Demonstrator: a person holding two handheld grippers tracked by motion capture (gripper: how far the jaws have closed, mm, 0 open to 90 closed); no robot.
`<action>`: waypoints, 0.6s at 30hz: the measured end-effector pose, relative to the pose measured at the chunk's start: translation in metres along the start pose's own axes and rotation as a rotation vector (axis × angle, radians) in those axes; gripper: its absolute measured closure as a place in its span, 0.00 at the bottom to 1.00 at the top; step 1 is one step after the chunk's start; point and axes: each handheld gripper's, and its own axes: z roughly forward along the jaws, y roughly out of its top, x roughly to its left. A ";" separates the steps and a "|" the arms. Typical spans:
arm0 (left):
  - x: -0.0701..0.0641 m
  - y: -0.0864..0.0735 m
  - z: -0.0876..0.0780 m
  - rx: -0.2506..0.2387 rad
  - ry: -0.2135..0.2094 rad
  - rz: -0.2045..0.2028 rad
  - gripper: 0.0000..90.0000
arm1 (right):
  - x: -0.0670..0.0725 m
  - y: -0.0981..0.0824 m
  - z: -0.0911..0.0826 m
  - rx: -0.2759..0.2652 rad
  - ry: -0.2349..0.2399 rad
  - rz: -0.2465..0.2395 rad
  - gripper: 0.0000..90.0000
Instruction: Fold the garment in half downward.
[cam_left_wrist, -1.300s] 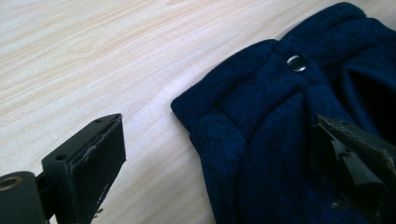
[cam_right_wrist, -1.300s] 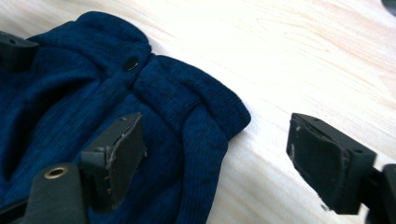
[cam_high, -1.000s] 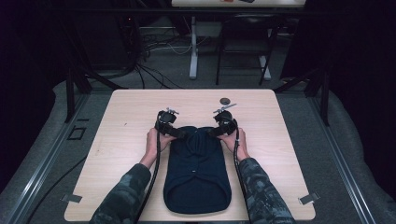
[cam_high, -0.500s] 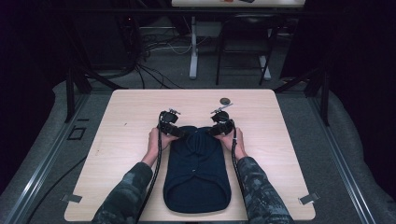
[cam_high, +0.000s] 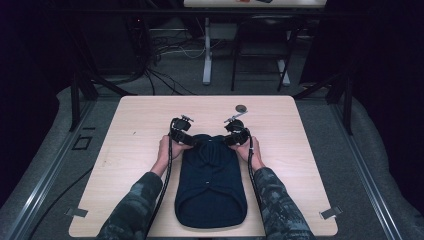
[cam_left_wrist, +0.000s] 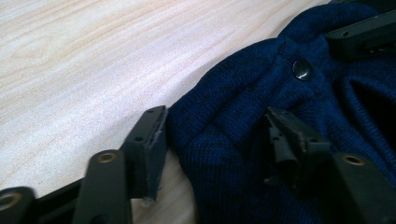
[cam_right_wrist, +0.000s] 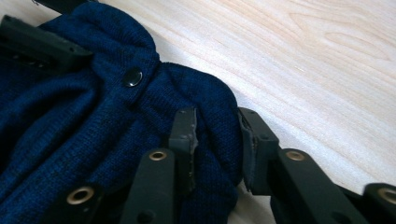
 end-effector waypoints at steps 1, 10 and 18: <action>0.000 0.000 0.000 0.000 0.000 0.000 0.53 | 0.000 0.001 -0.001 0.012 0.003 -0.007 0.79; -0.004 0.004 0.000 0.019 -0.013 0.035 0.76 | 0.006 0.003 0.000 0.016 -0.018 -0.060 0.83; -0.015 0.009 -0.006 -0.004 0.048 0.117 0.81 | 0.013 0.005 -0.007 0.009 -0.068 -0.136 0.85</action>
